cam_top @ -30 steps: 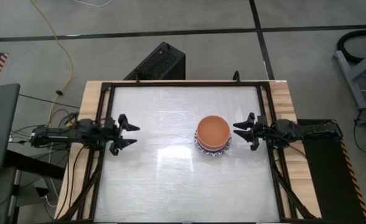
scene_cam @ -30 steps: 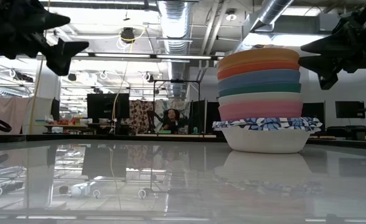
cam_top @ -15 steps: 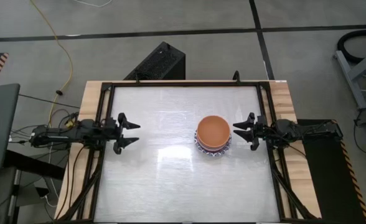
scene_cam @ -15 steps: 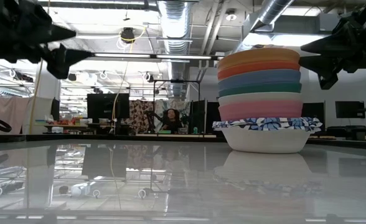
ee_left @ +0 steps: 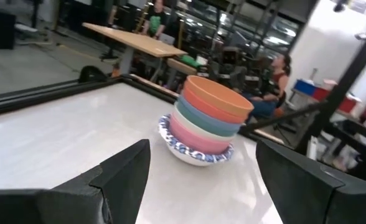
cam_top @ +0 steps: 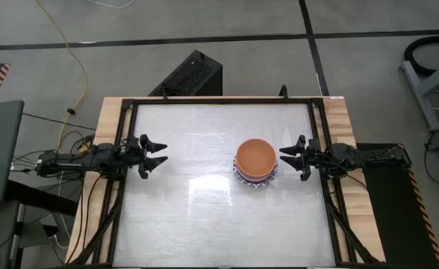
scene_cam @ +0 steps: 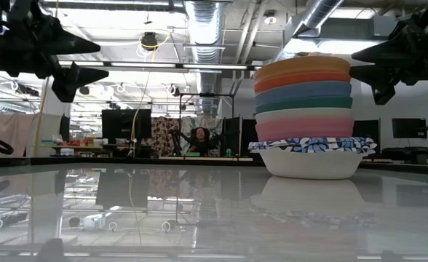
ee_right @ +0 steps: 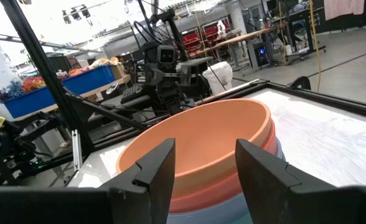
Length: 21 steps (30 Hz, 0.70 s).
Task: Nest bowls inside each other
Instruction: Return to Home Position
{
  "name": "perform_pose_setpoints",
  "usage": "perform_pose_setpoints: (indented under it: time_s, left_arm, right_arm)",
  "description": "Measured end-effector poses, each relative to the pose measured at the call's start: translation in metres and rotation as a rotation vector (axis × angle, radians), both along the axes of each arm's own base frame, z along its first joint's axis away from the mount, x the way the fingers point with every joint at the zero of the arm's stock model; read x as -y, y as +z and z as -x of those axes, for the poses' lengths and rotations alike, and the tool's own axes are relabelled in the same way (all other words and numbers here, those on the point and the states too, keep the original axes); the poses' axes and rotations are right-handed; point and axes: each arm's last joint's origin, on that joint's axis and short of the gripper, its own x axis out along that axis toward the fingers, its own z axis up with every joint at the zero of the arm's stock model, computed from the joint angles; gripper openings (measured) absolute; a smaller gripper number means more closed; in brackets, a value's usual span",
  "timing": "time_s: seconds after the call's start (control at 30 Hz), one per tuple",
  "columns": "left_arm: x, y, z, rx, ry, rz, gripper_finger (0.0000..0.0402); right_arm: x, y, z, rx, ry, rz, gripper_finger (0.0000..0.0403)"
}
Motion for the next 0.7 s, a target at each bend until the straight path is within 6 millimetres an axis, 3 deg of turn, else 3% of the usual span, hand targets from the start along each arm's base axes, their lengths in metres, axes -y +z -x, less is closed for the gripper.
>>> perform_pose_setpoints:
  time_s: [0.7]
  left_arm:
    - [-0.0017, -0.0013, 0.0002, -0.014, 0.064, -0.013, 0.0281]
  right_arm:
    - [0.0000, 0.0000, 0.0000, 0.000, 0.001, 0.000, 0.0187]
